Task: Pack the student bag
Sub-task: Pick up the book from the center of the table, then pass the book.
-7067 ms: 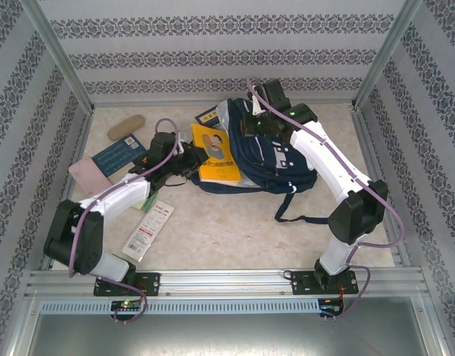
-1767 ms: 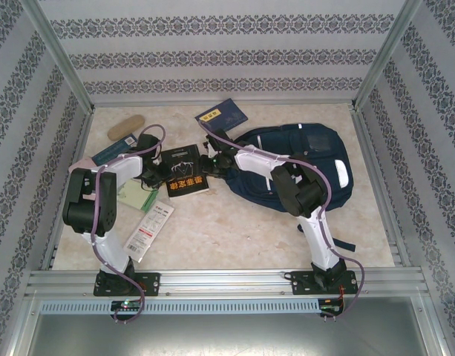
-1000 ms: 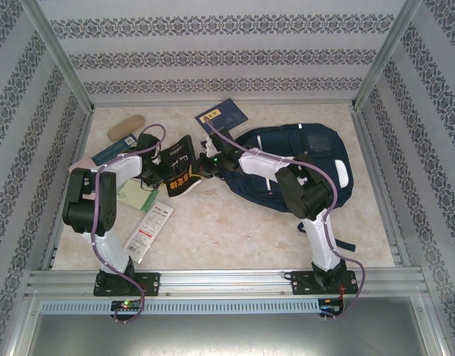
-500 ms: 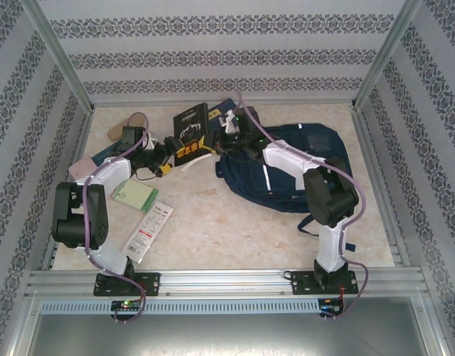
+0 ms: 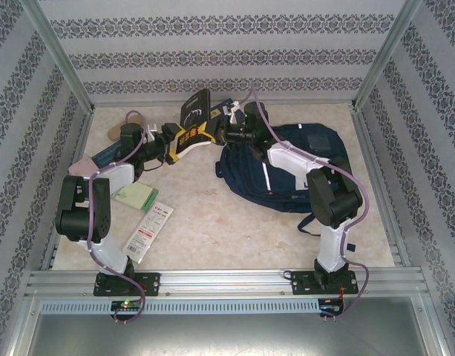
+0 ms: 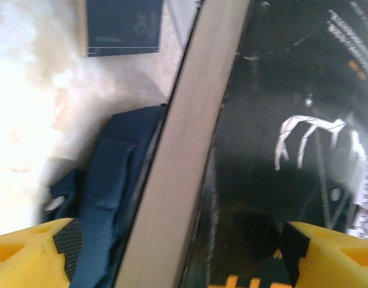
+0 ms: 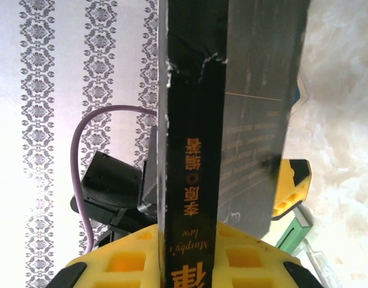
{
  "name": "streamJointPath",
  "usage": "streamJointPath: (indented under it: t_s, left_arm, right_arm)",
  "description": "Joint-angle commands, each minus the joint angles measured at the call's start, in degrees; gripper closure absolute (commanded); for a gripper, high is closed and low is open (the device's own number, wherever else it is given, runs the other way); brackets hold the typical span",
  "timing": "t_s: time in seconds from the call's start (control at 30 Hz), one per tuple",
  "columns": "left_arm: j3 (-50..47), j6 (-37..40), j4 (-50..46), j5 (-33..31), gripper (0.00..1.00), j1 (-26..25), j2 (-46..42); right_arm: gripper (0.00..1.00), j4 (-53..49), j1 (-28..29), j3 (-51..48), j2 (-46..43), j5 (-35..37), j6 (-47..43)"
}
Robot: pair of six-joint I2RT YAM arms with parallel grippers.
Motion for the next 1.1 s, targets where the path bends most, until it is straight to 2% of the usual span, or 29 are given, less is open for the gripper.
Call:
streamJointPath:
  t_s: [0.0,0.1,0.2,0.4,0.47,0.5,0.57,0.6,0.63,0.7,0.77,0.83,0.97,1.07]
  left_arm:
    - [-0.28,-6.42,11.71,2.17,0.17,0.31,0.35]
    - [-0.19,-8.46,14.41,2.96,0.18,0.31,0.27]
    - [0.01,-9.56,16.03,3.44,0.26,0.41,-0.35]
    - [0.82,-3.79,7.42,2.96,0.54,2.03,-4.17]
    - [1.21,-1.44,3.95,2.96,0.72,2.56,-5.31]
    - [1.48,-0.09,2.16,2.96,0.80,2.61,-5.78]
    - [2.25,3.24,-2.50,2.96,0.96,2.60,-7.02]
    - [2.42,4.62,-4.39,2.87,1.00,2.60,-7.51]
    - [2.70,6.24,-6.59,2.58,1.00,2.64,-8.26]
    - [2.97,9.06,-10.27,2.15,1.00,2.60,-9.51]
    - [3.15,11.78,-13.18,2.04,1.00,2.60,-10.81]
    - [3.35,14.04,-16.33,1.64,1.00,2.60,-12.01]
    - [3.28,16.13,-18.44,2.20,1.00,2.51,-13.43]
    - [2.23,14.68,-16.03,3.15,1.00,2.42,-13.62]
  right_arm:
    - [1.00,7.56,0.73,0.45,-0.15,-3.18,0.81]
    - [1.00,7.61,0.73,0.63,0.33,-3.35,0.81]
    - [1.00,7.05,0.60,0.62,0.77,-3.44,0.37]
    - [1.00,5.12,0.31,-0.88,0.92,-4.58,-1.82]
    - [1.00,3.00,0.21,-1.67,0.28,-4.72,-3.70]
    - [0.90,1.28,0.05,-1.97,-0.08,-4.44,-4.96]
    - [0.78,-4.20,-0.19,-2.61,-1.46,-3.28,-9.14]
    - [0.70,-7.54,-0.32,-2.62,-2.15,-2.35,-11.59]
    - [0.63,-13.24,-0.54,-2.46,-3.22,-0.37,-15.39]
    - [0.61,-22.57,-1.21,-2.53,-5.51,4.86,-22.27]
    - [0.51,-31.68,-2.15,-2.17,-7.51,10.26,-28.57]
    - [0.50,-37.03,-2.88,-2.03,-8.87,13.76,-32.90]
    - [0.51,-36.14,-4.37,-4.43,-10.08,12.14,-32.70]
    - [0.43,-32.11,-3.29,-4.81,-8.81,9.00,-28.90]
